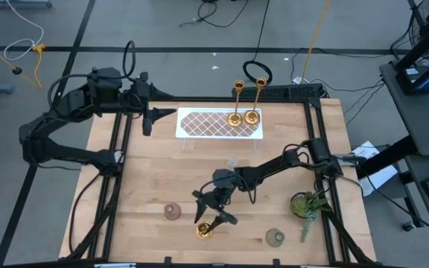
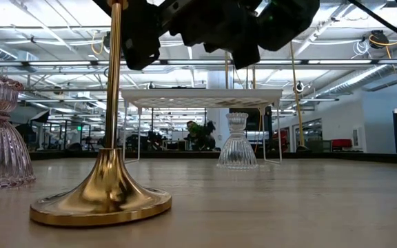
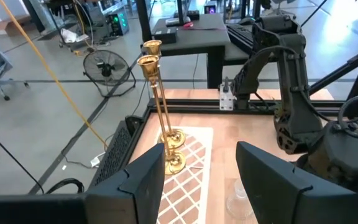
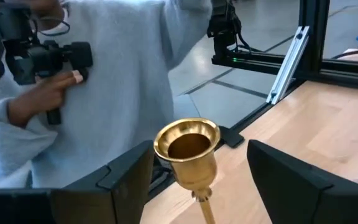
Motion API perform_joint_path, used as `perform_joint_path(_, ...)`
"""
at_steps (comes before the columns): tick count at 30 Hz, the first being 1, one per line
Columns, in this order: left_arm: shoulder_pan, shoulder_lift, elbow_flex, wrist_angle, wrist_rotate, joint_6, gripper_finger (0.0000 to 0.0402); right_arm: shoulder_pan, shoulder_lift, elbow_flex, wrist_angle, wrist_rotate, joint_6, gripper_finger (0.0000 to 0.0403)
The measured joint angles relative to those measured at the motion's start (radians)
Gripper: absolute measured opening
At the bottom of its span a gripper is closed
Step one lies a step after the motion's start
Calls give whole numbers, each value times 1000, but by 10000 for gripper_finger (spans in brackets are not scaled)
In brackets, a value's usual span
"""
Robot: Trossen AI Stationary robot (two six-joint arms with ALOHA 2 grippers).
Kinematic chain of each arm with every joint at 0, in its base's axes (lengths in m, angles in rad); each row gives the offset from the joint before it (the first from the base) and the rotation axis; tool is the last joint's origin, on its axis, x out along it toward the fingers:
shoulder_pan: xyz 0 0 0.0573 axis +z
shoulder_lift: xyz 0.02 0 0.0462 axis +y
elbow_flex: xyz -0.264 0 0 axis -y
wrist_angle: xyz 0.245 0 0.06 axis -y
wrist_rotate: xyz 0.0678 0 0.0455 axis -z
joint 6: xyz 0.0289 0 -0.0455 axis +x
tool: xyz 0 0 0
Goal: Pick & Place candle stick holders
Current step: Put the golden candle holder on the shelf
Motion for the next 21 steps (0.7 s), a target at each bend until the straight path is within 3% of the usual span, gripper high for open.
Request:
perform_joint_path(4,0,0,0,-1,0,0,205,-5,0,0,-1,0,-29,231)
perform_joint_path(14,1,0,0,0,0,1,205,-39,0,0,15,-53,-8,120)
perform_joint_path(21,1,0,0,-1,0,0,205,-56,-16,-1,34,-54,-7,81)
